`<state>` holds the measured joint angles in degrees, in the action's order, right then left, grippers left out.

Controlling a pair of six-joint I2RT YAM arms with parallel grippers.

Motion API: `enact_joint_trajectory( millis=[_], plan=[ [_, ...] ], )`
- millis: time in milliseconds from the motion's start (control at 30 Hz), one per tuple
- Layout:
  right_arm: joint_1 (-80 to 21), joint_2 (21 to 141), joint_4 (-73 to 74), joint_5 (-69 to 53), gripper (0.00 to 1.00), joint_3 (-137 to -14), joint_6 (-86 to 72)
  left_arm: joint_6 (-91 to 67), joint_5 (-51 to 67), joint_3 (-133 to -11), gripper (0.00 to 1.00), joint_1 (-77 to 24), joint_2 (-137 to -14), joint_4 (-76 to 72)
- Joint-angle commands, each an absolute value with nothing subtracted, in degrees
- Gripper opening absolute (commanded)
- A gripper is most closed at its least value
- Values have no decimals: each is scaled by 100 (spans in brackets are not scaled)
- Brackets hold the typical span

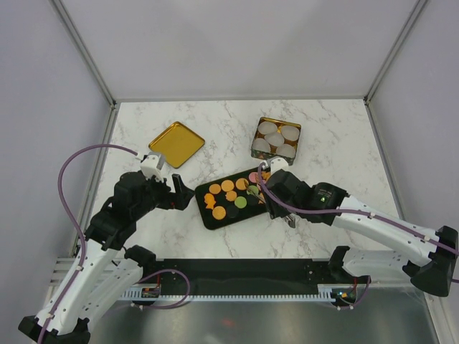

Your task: Pack the cookies

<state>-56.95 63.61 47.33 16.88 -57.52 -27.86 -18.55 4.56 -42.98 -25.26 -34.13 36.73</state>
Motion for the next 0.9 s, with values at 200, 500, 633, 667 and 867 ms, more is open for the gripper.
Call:
enact_joint_trajectory(
  millis=[200, 500, 633, 667, 867],
  plan=[
    [-5984, 6600, 4913, 1977, 50, -5880, -2847, -1978, 413, -4298, 100, -2549, -3428, 3542],
    [-6266, 6847, 4939, 2232, 51, -5880, -2935, -1978, 404, -4298, 100, -2549, -3445, 3551],
    [-6310, 6882, 4975, 2329, 51, -5836, -2962, -1978, 413, -4307, 100, -2549, -3445, 3533],
    [-6319, 6882, 4975, 2347, 51, -5836, -2988, -1978, 404, -4307, 100, -2549, -3445, 3542],
    [-6354, 6917, 4957, 2312, 52, -5783, -2988, -1978, 413, -4307, 100, -2549, -3445, 3542]
  ],
)
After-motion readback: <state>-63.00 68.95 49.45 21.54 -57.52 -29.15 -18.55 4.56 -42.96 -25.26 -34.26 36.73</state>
